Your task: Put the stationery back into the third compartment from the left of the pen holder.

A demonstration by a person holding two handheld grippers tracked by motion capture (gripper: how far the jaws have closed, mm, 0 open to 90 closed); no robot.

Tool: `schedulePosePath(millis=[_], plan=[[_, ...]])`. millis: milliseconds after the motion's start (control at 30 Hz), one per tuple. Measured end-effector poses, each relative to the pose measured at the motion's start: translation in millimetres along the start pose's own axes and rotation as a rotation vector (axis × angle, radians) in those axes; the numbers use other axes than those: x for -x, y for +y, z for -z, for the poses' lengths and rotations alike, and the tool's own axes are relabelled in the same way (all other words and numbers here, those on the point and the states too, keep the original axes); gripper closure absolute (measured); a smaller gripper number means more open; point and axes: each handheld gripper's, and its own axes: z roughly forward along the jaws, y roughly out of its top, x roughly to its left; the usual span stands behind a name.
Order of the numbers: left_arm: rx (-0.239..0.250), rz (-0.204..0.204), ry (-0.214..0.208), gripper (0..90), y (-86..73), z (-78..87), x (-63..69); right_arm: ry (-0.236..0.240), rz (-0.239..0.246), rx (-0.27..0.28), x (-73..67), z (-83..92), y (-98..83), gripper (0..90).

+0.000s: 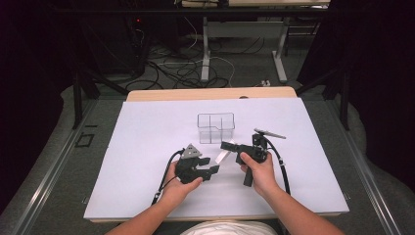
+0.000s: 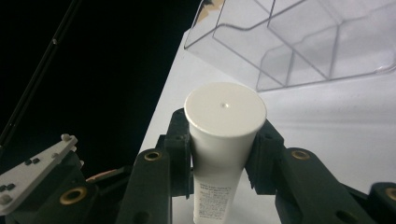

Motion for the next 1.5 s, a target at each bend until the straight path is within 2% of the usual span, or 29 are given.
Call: schedulePosePath(millis=[33,133,267,367,433,500,533,567,600,800,867,1000,1100,1167,1267,1367,1500], plan=[[-0.004,-0.002,0.006,48.3,0.0,0.0,-0.4,0.003,-0.008,0.003,-0.7,1.3,1.2,66.5],[-0.015,-0.008,0.030,46.2,-0.7,-0.2,-1.6,-0.019,0.016,0.035,-0.7,4.6,4.2,66.4],[-0.018,-0.037,0.071,43.1,-1.4,-0.6,-4.6,-0.041,0.040,0.058,-0.4,9.3,8.1,66.5],[-0.051,-0.071,0.113,41.3,-2.1,0.1,-7.0,-0.061,0.087,0.072,1.0,13.2,10.8,66.4],[-0.041,-0.091,0.134,40.5,-2.7,1.1,-8.5,-0.076,0.106,0.085,-0.3,14.6,12.7,66.5],[-0.037,-0.090,0.153,39.3,-2.1,3.5,-9.9,-0.086,0.134,0.086,-1.4,16.2,14.7,66.5],[-0.040,-0.090,0.153,38.5,-2.0,4.9,-11.3,-0.086,0.128,0.101,-3.9,15.9,15.4,66.5],[-0.048,-0.093,0.157,38.0,-1.7,6.7,-13.1,-0.097,0.149,0.103,-5.0,16.1,16.3,66.4],[-0.041,-0.088,0.157,37.4,-1.9,7.4,-14.8,-0.105,0.148,0.112,-7.7,15.6,16.6,66.5],[-0.030,-0.040,0.177,34.7,-0.6,14.6,-28.3,-0.143,0.247,0.113,-17.7,16.0,18.9,66.4],[-0.026,-0.008,0.187,33.4,-0.8,16.0,-33.8,-0.159,0.275,0.120,-20.9,13.9,19.8,66.4],[-0.015,0.018,0.221,27.2,-1.2,20.2,-45.1,-0.184,0.333,0.096,-27.0,11.6,24.5,66.4],[0.009,0.039,0.236,22.4,-1.0,23.1,-52.6,-0.207,0.369,0.096,-32.8,7.7,30.0,66.4],[0.006,0.050,0.249,17.1,-0.8,25.4,-57.6,-0.224,0.396,0.106,-35.9,4.9,34.3,66.4],[0.023,0.071,0.262,14.5,-1.3,27.7,-62.9,-0.239,0.418,0.102,-39.9,1.5,40.7,66.4],[0.017,0.069,0.270,8.4,-1.4,29.8,-66.9,-0.255,0.428,0.105,-43.6,-2.5,46.4,66.4],[0.036,0.090,0.273,4.0,-2.1,30.5,-70.3,-0.286,0.465,0.115,-48.4,-8.3,55.1,66.4]])
